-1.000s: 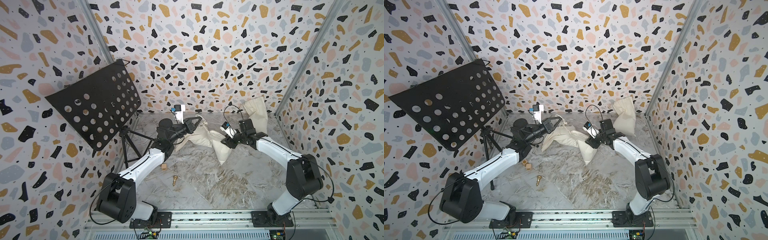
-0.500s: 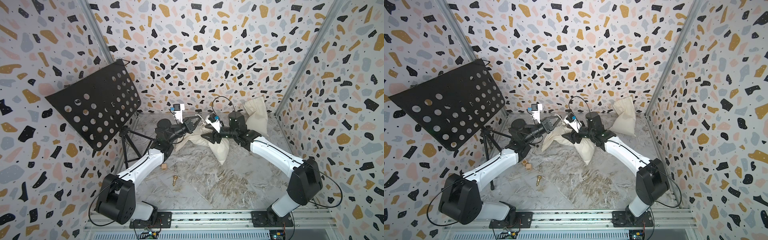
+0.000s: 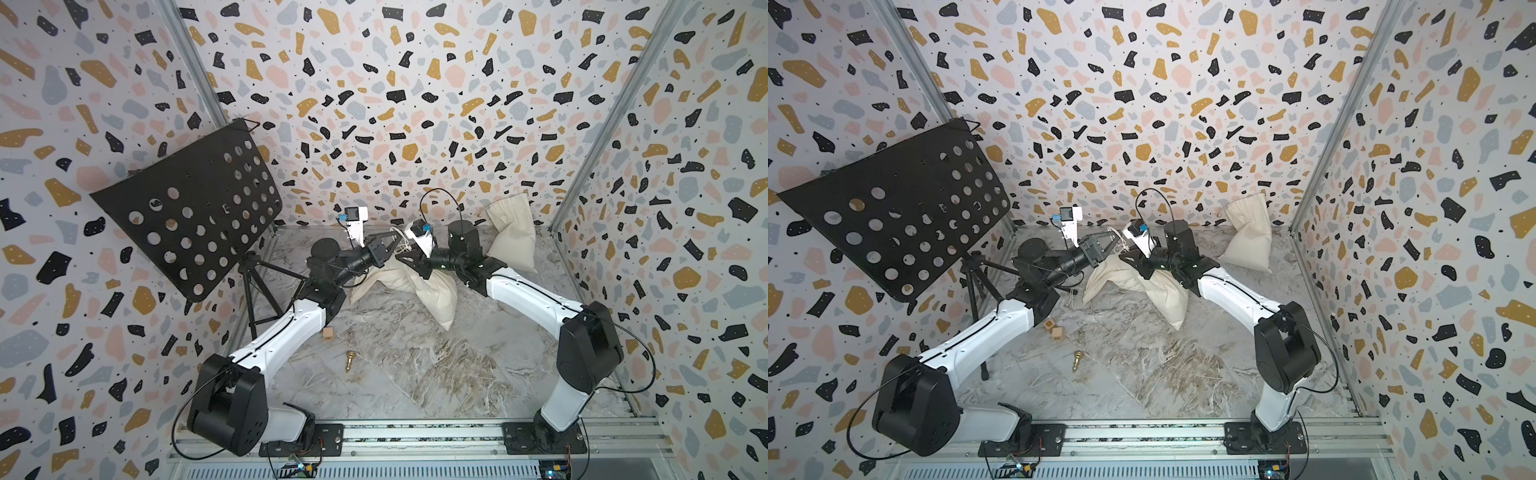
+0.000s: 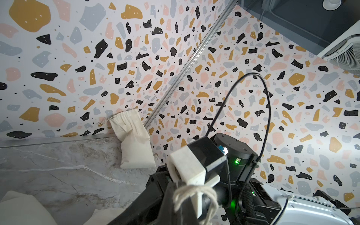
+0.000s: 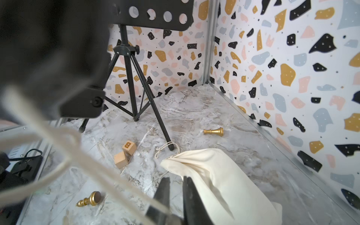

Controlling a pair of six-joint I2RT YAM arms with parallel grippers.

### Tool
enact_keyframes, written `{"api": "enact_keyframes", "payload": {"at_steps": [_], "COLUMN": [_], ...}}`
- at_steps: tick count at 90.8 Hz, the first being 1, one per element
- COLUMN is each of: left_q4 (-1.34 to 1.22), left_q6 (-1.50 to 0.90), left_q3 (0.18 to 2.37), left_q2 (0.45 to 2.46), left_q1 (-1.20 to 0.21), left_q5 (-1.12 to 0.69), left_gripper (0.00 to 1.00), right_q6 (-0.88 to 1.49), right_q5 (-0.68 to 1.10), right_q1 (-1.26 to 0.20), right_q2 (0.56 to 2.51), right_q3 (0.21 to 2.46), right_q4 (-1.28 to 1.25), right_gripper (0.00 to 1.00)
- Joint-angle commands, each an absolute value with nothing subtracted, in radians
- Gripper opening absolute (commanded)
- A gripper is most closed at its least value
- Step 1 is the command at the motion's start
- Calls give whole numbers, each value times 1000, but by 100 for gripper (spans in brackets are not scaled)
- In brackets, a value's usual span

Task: Close the soil bag
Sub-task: Frap the soil bag at the center of the board.

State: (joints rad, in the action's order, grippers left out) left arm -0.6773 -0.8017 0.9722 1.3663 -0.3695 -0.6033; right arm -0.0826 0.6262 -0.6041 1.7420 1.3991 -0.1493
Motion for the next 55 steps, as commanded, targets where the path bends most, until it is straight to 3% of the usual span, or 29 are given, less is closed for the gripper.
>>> {"api": "enact_keyframes", "payload": {"at_steps": [1,11,22,55], "left_q4": [-764,-722,-658,-519], "left_q6": [-819,-809,-768,-672], "left_q3": [1005,1062,1109,1166], "left_q2": [1297,1241,1163,1025], "left_q1": [-370,-368,-369,-321], "left_q5": [-632,-624,-557,-432], "left_gripper": [0,0,0,0], "right_q6": [-177,-267,-177,-9], "right_q5": [548,399,333,135], "right_q1": [-602,-579,-491,-400], "right_q2": [1726,1731,1767,1801], "right_q3": [1375,1273,1175,1096], "right_q4": [-40,35,77,161], "right_gripper": [12,7,3,14]}}
